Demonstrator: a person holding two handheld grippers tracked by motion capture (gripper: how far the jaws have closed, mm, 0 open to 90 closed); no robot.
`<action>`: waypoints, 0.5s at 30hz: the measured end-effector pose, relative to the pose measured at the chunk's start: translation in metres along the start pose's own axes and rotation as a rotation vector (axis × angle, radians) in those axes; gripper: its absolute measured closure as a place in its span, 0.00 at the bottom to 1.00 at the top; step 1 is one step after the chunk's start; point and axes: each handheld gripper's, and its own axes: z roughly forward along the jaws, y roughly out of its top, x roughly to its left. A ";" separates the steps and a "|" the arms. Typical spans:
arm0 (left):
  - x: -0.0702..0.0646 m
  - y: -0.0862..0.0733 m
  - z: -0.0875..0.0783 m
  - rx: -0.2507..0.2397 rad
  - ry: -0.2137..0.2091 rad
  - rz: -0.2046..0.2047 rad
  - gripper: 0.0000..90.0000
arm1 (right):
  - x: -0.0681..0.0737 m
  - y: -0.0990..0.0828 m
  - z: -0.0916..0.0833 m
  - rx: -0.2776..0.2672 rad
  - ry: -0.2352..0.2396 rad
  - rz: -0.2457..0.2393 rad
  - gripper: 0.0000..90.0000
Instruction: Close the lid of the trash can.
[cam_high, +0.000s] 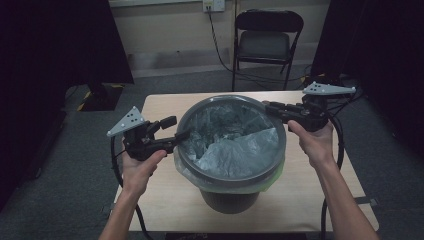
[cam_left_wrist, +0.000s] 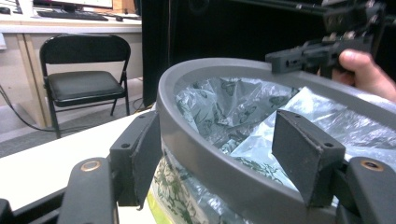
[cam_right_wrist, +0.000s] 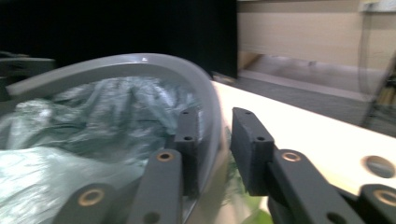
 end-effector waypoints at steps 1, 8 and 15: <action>0.000 0.000 0.000 -0.003 -0.005 0.001 0.40 | 0.000 -0.002 -0.001 -0.013 0.001 0.006 0.83; -0.003 -0.004 0.000 0.017 -0.014 0.025 0.51 | 0.007 -0.006 -0.001 -0.041 -0.044 -0.004 0.87; -0.007 -0.003 0.001 0.032 0.014 0.043 0.52 | 0.008 -0.008 -0.001 -0.049 -0.054 -0.003 0.87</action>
